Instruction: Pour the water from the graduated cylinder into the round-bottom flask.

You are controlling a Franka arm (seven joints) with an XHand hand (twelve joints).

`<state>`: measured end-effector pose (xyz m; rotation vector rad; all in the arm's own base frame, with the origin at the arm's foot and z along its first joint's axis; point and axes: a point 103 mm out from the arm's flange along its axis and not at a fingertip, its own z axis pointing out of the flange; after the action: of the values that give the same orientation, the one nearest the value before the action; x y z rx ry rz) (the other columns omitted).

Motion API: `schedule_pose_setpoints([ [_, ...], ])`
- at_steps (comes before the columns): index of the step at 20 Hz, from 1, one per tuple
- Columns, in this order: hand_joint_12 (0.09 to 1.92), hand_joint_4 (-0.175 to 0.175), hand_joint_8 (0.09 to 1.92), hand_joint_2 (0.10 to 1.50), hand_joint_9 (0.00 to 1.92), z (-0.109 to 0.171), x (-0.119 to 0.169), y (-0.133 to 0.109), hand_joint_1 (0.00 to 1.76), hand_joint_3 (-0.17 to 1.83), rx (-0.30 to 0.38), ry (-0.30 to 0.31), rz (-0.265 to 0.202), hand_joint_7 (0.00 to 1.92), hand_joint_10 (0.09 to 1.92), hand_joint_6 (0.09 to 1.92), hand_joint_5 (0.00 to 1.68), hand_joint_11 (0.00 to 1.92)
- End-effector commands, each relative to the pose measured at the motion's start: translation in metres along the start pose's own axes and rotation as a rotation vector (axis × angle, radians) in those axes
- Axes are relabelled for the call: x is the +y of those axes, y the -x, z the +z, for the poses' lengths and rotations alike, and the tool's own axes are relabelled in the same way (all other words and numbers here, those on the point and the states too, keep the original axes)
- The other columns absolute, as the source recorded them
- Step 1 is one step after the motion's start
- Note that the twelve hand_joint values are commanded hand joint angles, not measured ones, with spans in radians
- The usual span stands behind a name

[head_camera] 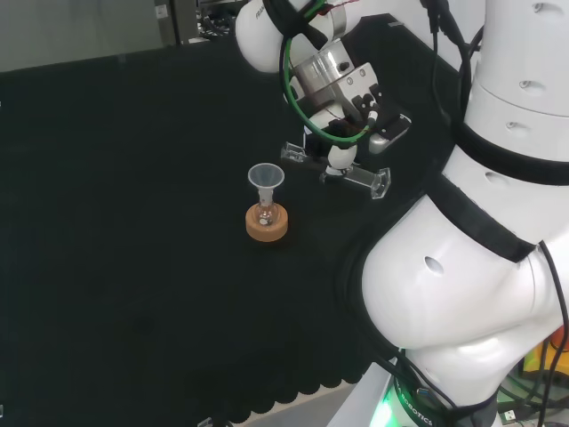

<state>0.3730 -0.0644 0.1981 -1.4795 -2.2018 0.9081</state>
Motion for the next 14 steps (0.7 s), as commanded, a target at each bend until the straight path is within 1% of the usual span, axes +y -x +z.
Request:
schedule_pose_setpoints([
  [1, 0.78, -0.112, 0.44, 1.14, 1.36, -0.0022, 0.0012, -0.0038, 1.12, -0.01, -0.021, -0.020, 0.001, 1.16, 0.12, 1.07, 0.95, 1.22],
  [5, 0.77, -0.113, 0.44, 1.14, 1.36, -0.0039, 0.0015, -0.0056, 1.12, -0.01, -0.041, -0.042, 0.005, 1.16, 0.12, 1.07, 0.95, 1.22],
  [12, 0.77, -0.113, 0.43, 1.14, 1.36, -0.0062, -0.0019, -0.0048, 1.12, -0.01, -0.081, -0.059, 0.020, 1.16, 0.12, 1.07, 0.95, 1.22],
  [14, 0.77, -0.113, 0.43, 1.14, 1.36, -0.0062, -0.0020, -0.0045, 1.12, -0.01, -0.089, -0.075, 0.028, 1.16, 0.12, 1.07, 0.95, 1.22],
])
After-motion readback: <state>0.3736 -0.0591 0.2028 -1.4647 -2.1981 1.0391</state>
